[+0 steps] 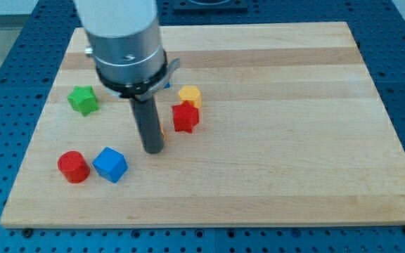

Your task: Slide the blue cube up a bit

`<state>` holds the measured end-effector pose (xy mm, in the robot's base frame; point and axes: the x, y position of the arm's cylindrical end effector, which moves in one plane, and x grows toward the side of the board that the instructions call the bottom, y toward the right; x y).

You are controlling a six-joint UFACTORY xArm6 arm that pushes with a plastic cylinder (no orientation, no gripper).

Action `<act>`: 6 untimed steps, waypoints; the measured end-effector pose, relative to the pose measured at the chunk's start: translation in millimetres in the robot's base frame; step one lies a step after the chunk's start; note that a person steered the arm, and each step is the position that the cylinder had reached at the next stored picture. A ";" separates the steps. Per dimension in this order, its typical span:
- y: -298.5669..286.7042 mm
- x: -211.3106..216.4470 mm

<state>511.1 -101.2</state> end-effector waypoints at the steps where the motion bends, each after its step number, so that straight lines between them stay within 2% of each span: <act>1: 26.0 60.0; 2: 40.3 107.1; 3: -16.4 92.8; 5: -64.9 34.4; 6: -81.9 26.3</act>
